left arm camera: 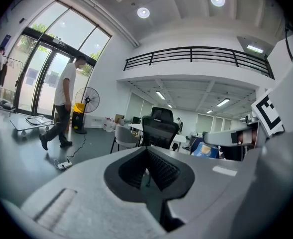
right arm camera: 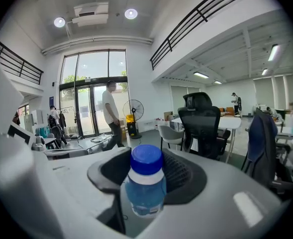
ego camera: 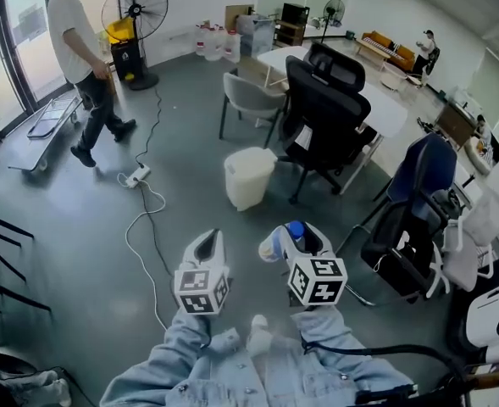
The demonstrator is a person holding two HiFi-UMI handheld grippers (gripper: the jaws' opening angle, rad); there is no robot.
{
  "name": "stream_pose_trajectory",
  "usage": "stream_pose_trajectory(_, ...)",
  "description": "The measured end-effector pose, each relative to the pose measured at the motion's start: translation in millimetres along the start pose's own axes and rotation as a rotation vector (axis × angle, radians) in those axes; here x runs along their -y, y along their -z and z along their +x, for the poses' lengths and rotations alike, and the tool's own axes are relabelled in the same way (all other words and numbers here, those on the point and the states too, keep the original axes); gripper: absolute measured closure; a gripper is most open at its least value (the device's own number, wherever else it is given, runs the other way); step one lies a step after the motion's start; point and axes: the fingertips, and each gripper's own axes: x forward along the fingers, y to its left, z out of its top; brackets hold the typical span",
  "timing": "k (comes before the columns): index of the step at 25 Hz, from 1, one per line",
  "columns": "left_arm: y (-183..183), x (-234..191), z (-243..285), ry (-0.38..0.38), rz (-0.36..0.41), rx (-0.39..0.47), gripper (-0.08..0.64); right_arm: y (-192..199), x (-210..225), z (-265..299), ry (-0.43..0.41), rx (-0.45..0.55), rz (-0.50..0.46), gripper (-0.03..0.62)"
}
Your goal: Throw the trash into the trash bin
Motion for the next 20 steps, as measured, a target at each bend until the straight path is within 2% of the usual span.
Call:
stream_pose_trajectory(10, 1.2, -13.0, 70.5, -0.011, 0.006, -0.034, 0.552, -1.8, 38.7, 63.4, -0.005, -0.033, 0.026, 0.395)
stream_pose_trajectory(20, -16.4, -33.9, 169.7, -0.062, -0.028, -0.034, 0.552, -36.1, 89.5, 157.3, -0.036, -0.049, 0.008, 0.394)
